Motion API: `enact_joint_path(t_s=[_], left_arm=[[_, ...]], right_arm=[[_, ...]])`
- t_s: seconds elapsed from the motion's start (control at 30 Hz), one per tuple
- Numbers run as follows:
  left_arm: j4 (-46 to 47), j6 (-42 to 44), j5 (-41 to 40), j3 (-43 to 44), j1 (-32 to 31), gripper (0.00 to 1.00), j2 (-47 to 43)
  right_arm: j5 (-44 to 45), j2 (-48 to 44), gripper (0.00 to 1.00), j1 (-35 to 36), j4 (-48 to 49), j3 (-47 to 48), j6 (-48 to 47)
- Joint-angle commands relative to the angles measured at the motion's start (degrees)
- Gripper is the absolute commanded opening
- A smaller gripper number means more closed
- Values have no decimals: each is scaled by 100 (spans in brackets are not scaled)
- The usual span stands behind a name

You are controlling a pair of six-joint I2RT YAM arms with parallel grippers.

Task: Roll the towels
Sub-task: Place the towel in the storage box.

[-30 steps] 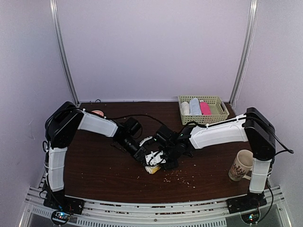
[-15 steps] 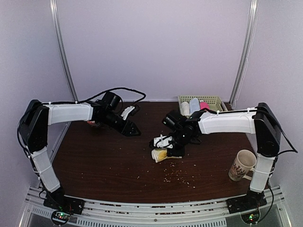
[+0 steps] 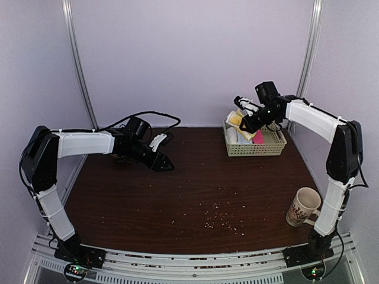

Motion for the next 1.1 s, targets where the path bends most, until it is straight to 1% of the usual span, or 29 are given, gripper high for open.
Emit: enact_joint_path(t_s=[0.0,0.17,0.23,0.3,0.43,0.57,0.73,0.97,1.07], left_arm=[[239,-30,0,-60,19,44,4],[240,-53,49,-82,20,43,-1],[242,-56,48,-74,15,43,-4],[239,-56,40,-82,17,43,-4],[245,-50,59,-82,11,43,26],[265,-46,114,-65,12,43,66],[270,-55,140,-65,17,42,94],[270,-44,116,-56,16,42,84],[274,-46,120,-56,21,42,102]], right_arm=[[219,426,9,-755,325,678,1410],[368,1394,10,-1416,-56,1634,1936],[448,1675,10,-1607,-6,1745,2272],[648,1842,9,-1704,38,1761,2412],[907,2078,9,-1784,35,1833,2604],[1394,2208,11,-1798,67,1832,2949],[1123,2410,11,-1838,55,1803,3121],[1148,2582,12,-1847,96,1883,3233],[1209,2682,14,-1855,95,1885,3248]])
